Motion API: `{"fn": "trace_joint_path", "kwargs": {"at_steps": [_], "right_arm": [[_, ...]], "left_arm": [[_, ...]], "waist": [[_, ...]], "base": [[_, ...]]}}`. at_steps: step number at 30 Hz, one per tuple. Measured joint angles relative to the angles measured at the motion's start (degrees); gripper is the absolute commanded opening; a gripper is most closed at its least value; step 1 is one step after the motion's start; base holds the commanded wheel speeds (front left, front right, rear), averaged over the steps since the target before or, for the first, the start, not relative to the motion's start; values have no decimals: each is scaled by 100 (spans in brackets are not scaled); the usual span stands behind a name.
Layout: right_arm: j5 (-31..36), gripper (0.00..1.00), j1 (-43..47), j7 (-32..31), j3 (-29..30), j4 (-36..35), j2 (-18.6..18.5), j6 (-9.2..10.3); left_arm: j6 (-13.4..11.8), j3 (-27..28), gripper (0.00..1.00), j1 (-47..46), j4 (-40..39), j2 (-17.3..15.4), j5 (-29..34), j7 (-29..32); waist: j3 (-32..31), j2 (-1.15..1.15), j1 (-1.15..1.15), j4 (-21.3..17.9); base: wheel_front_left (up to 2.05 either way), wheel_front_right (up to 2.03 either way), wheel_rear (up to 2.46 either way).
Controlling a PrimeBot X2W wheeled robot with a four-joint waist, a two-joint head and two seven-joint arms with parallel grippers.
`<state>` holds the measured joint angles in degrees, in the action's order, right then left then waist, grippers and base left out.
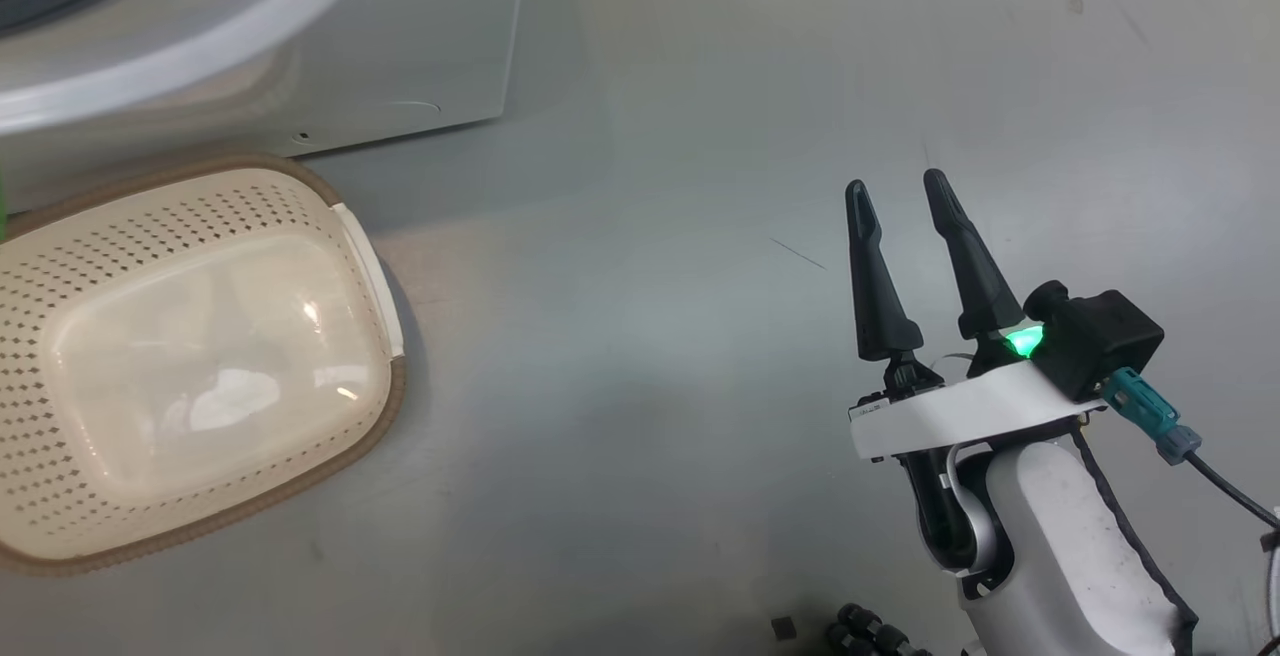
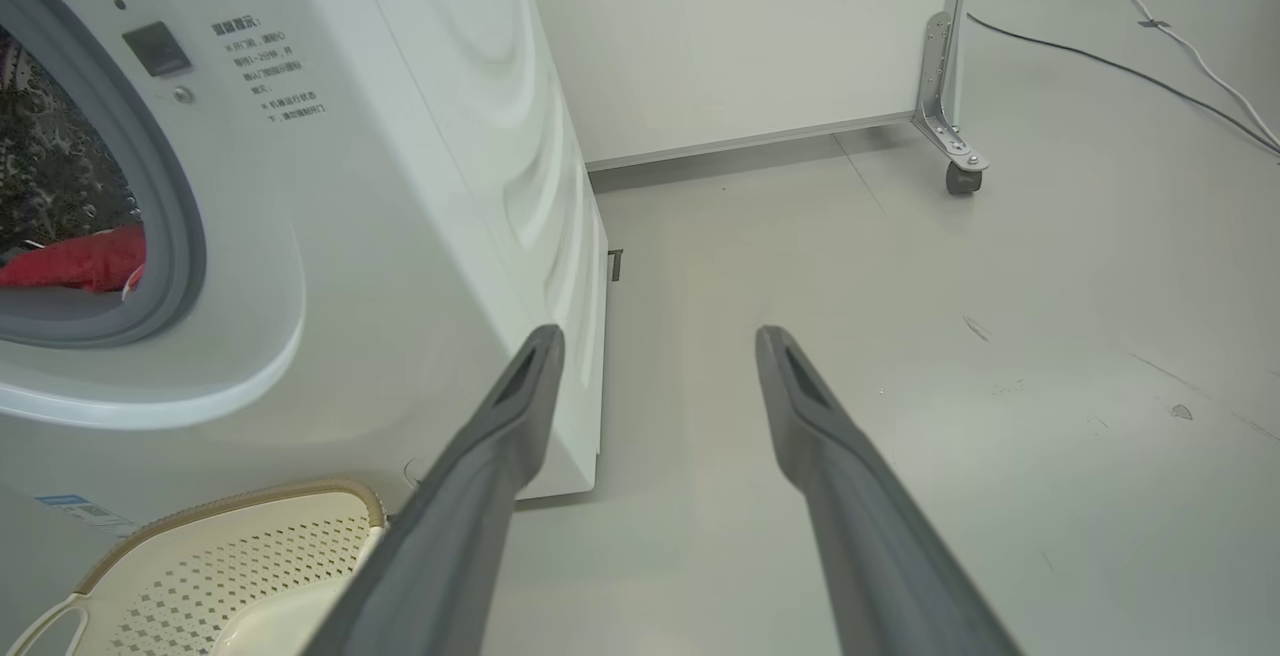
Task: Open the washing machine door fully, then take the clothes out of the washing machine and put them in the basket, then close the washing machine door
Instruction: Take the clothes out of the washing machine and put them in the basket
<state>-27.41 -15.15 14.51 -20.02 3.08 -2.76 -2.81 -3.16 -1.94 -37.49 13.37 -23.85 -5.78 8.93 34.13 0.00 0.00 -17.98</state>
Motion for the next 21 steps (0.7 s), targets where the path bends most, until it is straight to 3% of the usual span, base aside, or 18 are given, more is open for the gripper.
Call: {"fn": "trace_joint_path", "kwargs": {"at_steps": [14,21], "right_arm": [[-271,100,-247,0,-279,-91,5,123],[-283,100,-335,0,-404,-125,8,153]], "left_arm": [[-12,-104,100,-1211,875,-598,624,575],[-37,-116,100,-1806,1260,-670,789,818]], "waist": [[563,0,0,-393],[767,0,0,-506]], "base": [[0,0,0],[0,0,0]]}}
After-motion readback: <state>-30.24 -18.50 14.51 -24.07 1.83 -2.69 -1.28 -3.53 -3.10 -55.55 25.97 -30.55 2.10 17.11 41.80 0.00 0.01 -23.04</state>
